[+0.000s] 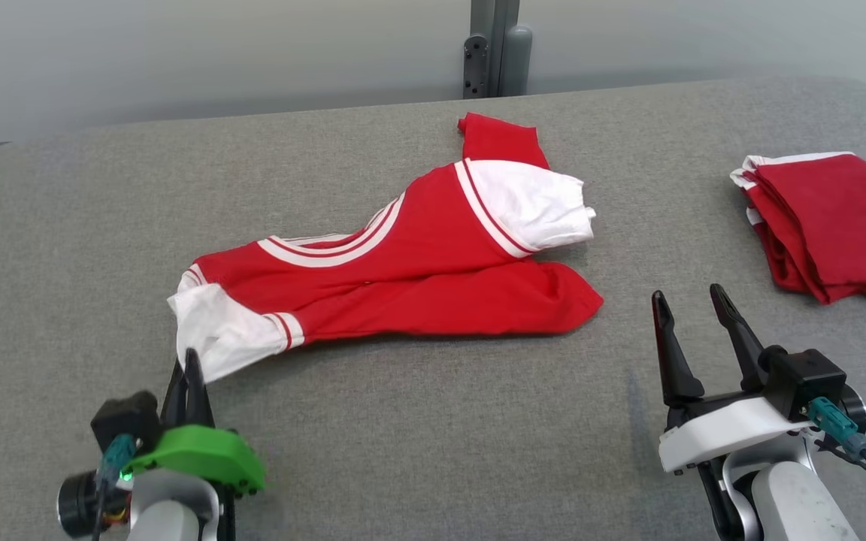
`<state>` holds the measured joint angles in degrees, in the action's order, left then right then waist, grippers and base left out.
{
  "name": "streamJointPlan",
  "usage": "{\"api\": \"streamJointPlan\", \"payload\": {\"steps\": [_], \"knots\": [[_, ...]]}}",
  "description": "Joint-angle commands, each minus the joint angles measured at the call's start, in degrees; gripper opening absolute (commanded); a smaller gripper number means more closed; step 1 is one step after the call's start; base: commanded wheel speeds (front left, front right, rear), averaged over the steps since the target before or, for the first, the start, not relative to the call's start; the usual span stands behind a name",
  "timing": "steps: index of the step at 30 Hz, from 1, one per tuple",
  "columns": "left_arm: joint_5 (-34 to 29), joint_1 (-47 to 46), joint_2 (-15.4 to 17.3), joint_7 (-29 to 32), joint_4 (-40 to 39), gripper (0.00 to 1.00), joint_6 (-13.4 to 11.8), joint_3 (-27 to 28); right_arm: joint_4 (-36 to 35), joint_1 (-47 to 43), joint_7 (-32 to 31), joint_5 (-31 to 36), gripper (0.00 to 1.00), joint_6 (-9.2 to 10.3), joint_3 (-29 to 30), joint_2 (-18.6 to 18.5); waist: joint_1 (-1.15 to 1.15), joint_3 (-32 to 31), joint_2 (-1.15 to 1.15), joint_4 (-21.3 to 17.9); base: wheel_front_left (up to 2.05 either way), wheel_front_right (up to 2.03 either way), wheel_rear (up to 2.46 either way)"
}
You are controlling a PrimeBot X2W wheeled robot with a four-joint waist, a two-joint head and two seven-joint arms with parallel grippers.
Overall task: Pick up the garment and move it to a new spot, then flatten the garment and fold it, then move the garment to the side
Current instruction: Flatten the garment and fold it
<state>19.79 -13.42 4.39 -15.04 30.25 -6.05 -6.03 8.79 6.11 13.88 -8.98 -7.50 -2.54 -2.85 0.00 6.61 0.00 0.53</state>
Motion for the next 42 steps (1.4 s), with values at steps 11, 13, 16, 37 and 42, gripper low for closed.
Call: {"api": "streamJointPlan", "payload": {"steps": [11,13,16,37,42], "knots": [[3.36,10.53,-0.9,-0.16,-3.09,0.0,-1.17,1.65,0.08,0.03,-0.39,0.63,1.0,0.02,0.73,-0.08,0.0,0.76,0.0,1.59,0.0,0.0,0.0],[4.07,11.0,-0.98,-0.16,-2.29,0.31,-1.47,1.64,0.22,0.12,-0.47,0.7,1.0,0.02,1.08,-0.08,0.0,0.89,0.0,1.69,0.0,0.0,0.0],[5.17,11.14,-1.07,0.18,-0.93,1.0,-1.51,1.85,0.54,0.21,-0.55,0.99,1.0,0.02,1.86,-0.08,0.0,1.03,0.0,1.9,0.0,0.0,0.0],[1.05,8.81,-0.92,-0.15,-12.8,1.0,-0.39,1.21,16.41,6.57,-4.43,-2.27,1.0,0.02,-0.61,-0.12,0.0,3.5,0.0,7.24,0.0,0.0,0.0],[0.51,8.46,-1.23,-0.16,-14.52,1.0,-0.62,-0.01,24.85,12.06,-4.71,-3.78,0.98,0.02,-1.85,-0.13,0.0,4.59,0.0,8.47,0.0,0.0,0.0]]}}
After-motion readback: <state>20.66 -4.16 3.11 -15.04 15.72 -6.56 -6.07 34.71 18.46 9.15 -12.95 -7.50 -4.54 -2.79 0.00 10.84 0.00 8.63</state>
